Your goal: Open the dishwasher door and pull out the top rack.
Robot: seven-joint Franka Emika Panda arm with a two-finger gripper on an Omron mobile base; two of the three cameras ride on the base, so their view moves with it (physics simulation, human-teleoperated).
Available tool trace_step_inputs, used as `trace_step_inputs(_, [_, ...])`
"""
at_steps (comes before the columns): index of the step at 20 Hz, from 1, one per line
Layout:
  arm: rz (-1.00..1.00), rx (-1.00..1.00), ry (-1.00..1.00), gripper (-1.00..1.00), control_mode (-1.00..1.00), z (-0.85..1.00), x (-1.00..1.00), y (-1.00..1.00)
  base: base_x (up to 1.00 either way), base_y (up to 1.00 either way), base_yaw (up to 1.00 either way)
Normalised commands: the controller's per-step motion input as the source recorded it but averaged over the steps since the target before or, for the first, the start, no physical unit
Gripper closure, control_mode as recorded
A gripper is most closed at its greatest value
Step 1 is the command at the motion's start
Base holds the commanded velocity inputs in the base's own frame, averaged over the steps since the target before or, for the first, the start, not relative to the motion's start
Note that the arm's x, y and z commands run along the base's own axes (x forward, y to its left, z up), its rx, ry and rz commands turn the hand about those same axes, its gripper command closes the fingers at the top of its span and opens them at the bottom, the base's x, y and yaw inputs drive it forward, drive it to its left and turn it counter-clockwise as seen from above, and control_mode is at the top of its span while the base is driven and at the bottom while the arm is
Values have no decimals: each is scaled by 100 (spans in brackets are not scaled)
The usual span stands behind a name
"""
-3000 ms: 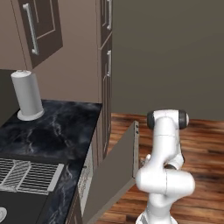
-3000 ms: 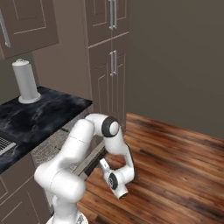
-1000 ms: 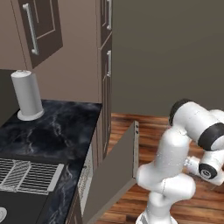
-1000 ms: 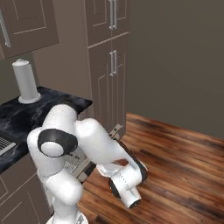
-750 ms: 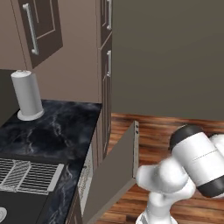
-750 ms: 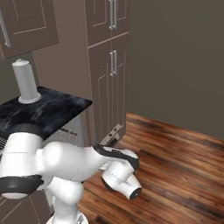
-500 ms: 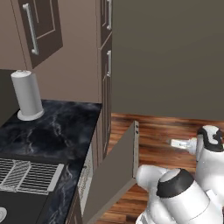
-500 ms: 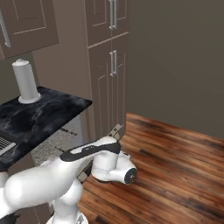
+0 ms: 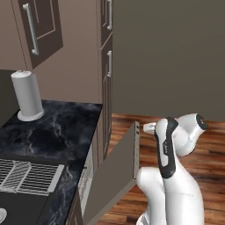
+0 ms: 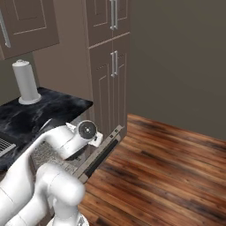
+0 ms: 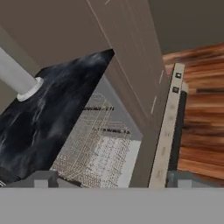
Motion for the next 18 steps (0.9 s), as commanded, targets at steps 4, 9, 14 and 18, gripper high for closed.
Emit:
trace_step_inputs(4, [0, -9, 37, -100, -100, 5, 3, 72, 0, 0, 0])
trace_step_inputs(9, [-2, -5, 27, -100, -100, -1, 0, 52, 0, 0, 0])
trace_step_inputs(14, [-6, 0, 19, -100, -100, -9, 0, 19, 0, 0, 0])
trace_step_inputs(18, [-6, 0, 17, -100, -100, -10, 0, 4, 0, 0, 0])
